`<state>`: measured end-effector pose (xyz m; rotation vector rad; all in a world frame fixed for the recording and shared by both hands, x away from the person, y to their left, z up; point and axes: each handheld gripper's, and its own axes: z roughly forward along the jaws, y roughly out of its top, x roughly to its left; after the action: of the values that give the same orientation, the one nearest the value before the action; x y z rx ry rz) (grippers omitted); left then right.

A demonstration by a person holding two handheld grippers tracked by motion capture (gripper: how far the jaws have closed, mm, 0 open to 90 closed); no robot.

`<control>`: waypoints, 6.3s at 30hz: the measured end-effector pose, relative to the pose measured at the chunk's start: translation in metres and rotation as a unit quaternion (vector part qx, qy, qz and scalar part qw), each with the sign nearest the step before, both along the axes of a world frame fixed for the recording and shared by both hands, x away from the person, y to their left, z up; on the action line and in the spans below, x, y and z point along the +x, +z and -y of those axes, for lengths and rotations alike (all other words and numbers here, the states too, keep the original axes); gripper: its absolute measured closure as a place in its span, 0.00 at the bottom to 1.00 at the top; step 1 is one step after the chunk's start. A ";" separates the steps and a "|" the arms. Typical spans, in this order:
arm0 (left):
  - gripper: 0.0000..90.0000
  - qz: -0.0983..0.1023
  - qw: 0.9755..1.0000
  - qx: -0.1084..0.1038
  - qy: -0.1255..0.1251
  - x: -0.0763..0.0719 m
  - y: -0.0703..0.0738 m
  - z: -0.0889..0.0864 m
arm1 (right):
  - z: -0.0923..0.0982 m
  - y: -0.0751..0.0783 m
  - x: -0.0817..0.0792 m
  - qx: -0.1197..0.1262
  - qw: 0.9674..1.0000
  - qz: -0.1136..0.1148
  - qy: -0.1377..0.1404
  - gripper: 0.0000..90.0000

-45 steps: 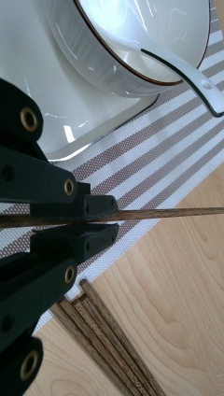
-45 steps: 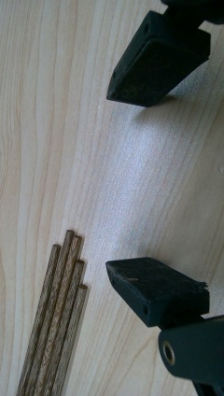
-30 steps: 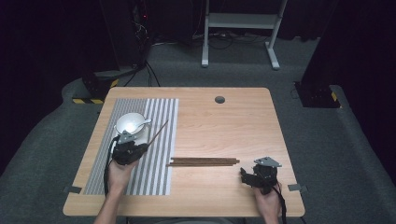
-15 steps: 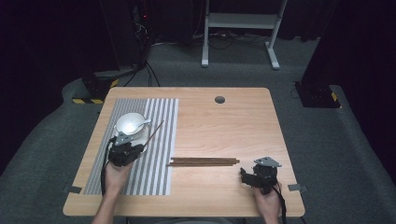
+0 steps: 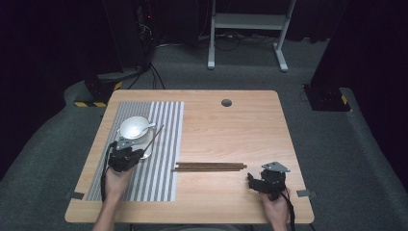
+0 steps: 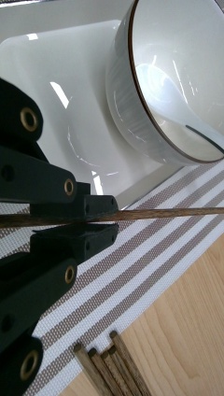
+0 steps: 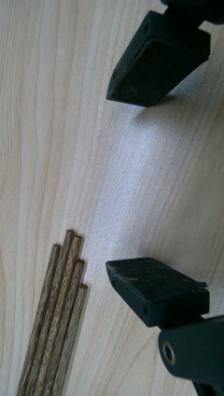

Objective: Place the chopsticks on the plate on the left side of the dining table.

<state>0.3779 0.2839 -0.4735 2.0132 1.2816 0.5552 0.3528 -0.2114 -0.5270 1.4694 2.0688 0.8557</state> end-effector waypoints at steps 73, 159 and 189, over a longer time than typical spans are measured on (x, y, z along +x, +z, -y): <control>0.73 -0.040 0.997 -0.023 0.054 0.026 -0.024 -0.025 | 0.000 0.000 0.000 0.000 1.000 0.000 0.000 0.17; 0.54 -0.014 0.996 -0.085 0.037 -0.005 -0.019 0.004 | 0.000 0.000 0.000 -0.001 1.000 0.001 0.001 0.17; 0.52 -0.011 0.996 -0.082 0.015 -0.007 -0.019 0.019 | 0.000 0.000 0.000 -0.001 1.000 0.001 0.001 0.17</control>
<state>0.3710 0.2645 -0.4927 1.8714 1.3288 0.4285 0.3528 -0.2113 -0.5270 1.4652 2.0704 0.8554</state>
